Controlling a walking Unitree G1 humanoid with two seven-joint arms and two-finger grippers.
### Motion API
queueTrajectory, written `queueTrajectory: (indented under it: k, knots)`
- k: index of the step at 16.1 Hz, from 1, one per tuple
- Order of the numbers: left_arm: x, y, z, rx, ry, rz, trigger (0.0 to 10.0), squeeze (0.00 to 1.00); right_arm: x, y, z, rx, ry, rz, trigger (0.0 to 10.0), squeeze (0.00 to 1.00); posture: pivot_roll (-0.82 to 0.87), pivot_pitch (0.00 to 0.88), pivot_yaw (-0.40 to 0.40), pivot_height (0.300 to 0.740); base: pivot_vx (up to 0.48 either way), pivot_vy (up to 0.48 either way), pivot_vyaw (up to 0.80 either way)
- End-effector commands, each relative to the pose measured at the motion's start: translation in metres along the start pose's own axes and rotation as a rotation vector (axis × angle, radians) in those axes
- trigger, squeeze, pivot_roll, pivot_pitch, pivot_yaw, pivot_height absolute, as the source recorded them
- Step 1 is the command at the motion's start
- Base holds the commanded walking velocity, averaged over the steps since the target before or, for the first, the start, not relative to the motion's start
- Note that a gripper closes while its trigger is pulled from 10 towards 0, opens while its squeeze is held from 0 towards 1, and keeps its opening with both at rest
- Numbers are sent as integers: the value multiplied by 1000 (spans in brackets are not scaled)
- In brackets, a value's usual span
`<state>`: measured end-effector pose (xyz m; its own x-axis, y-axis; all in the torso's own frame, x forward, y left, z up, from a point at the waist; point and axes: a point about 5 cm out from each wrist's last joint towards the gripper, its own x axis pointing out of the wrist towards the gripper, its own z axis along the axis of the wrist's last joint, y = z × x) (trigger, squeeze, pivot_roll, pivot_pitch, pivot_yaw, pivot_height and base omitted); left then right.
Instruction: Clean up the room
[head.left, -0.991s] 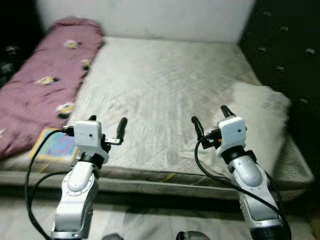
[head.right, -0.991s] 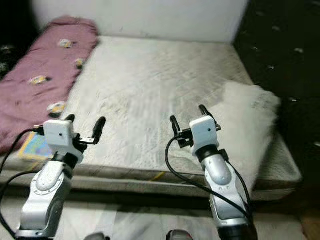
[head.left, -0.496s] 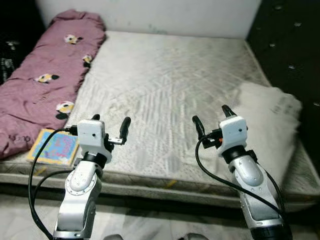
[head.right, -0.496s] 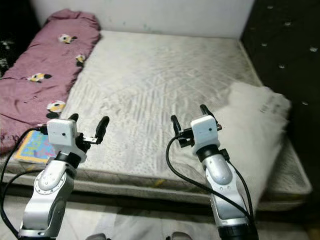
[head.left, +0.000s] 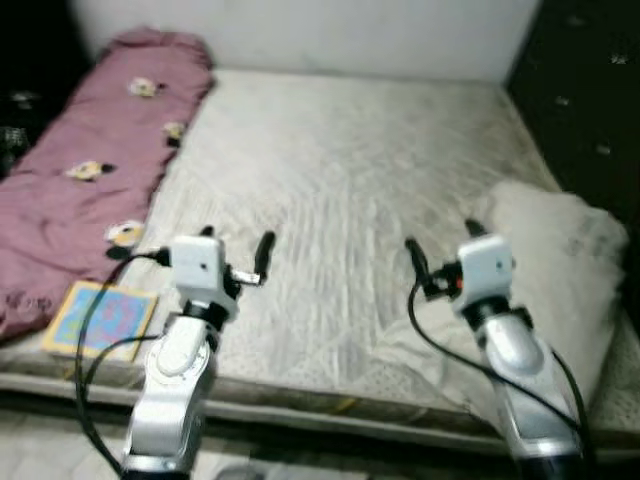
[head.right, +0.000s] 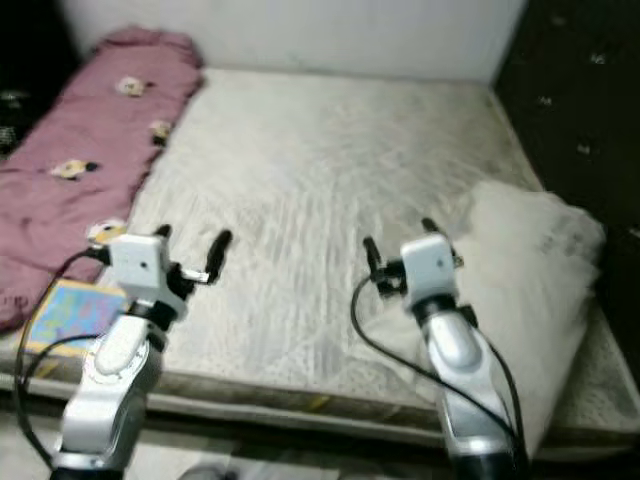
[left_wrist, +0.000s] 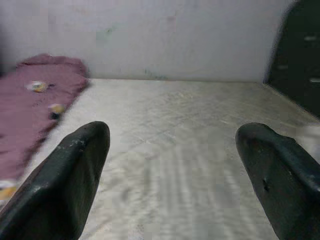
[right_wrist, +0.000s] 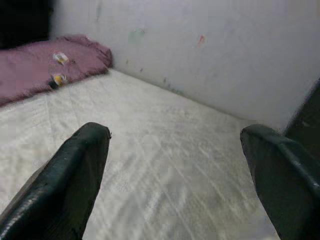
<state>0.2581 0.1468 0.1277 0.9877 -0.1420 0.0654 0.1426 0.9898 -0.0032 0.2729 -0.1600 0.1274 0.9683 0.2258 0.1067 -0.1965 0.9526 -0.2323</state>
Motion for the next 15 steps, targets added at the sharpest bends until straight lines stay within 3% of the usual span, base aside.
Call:
queueTrajectory:
  k: [1,4,8,11,15]
  knots:
    - [-2,5,-3,10,20,20,10000,0,1,5,4,7,-16,25,10000,0,-13,55,-14,740,0,0,0]
    - [-2,4,-3,14,23,11,10000,0,0,5,3,4,-16,26,10000,0,-14,52,-10,740,0,0,0]
    - [-2,2,-3,7,23,-1,10000,0,0,5,2,5,-6,25,10000,0,-15,47,-13,740,0,0,-666]
    - [-3,1,-4,3,26,-4,10000,0,-4,6,-2,-1,4,36,10000,0,-12,41,-16,740,0,0,0]
    - [-2,-1,-5,-4,29,-9,10000,0,-4,5,-2,0,5,33,10000,0,-16,37,-14,740,0,-338,0]
